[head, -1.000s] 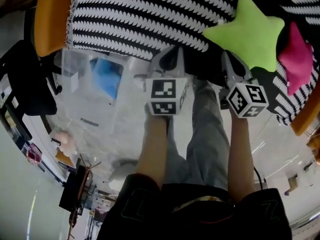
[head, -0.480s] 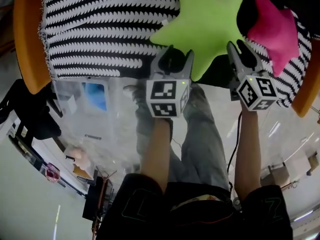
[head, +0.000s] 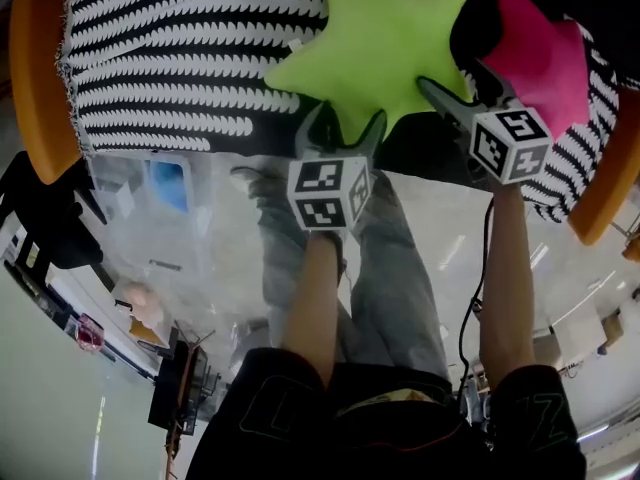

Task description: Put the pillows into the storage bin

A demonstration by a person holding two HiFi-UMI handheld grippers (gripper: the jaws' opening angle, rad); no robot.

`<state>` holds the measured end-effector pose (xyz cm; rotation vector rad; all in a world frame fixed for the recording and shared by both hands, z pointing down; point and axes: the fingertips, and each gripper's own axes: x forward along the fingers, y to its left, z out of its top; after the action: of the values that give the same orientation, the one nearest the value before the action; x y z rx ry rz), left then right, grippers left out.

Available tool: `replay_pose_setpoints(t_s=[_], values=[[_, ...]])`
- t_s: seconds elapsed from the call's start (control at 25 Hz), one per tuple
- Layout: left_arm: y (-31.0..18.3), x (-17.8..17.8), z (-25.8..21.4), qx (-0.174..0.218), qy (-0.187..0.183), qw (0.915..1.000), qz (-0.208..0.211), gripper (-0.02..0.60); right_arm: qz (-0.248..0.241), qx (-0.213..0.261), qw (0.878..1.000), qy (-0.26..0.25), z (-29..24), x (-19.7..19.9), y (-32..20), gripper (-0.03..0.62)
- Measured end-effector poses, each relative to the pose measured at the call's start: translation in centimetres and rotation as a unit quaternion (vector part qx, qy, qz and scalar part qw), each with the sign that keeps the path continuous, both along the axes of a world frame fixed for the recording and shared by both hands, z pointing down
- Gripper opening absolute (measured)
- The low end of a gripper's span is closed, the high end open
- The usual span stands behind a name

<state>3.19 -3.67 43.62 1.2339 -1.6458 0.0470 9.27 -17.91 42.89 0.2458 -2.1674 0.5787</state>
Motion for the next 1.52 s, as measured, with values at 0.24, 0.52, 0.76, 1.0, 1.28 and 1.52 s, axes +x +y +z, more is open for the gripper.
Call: replay_pose_setpoints(t_s=[0.24, 0.52, 0.76, 1.0, 1.28, 1.52], values=[[-0.5, -0.5, 0.0, 0.005, -0.01, 0.9999, -0.01, 0.359, -0.042, -0.083, 0.996, 0.007, 0.0, -1.2, 0.8, 0.428], [1.4, -0.8, 0.4, 0.019, -0.007, 0.9997, 0.014, 0.287, -0.055, -0.064, 0.996, 0.015, -0.5, -2.0, 3.7, 0.349], [2.8, -1.4, -0.5, 0.038, -0.033, 0.9985, 0.02, 0.261, -0.046, -0.047, 0.998, 0.008, -2.0, -1.8, 5.5, 0.323], [8.4, -5.2, -1.4, 0.037, -0.054, 0.9976, -0.02, 0.255, -0.073, -0.044, 0.996, -0.012, -2.8, -6.1, 10.9, 0.32], [13.9, -9.7, -3.0, 0.028, -0.079, 0.9927, -0.087, 0.25, -0.126, -0.057, 0.99, -0.026, -3.9, -11.9, 15.7, 0.319], [5.4, -7.3, -2.5, 0.014, -0.111, 0.9815, -0.156, 0.247, -0.182, -0.072, 0.979, -0.054, -2.7, -11.0, 6.8, 0.32]])
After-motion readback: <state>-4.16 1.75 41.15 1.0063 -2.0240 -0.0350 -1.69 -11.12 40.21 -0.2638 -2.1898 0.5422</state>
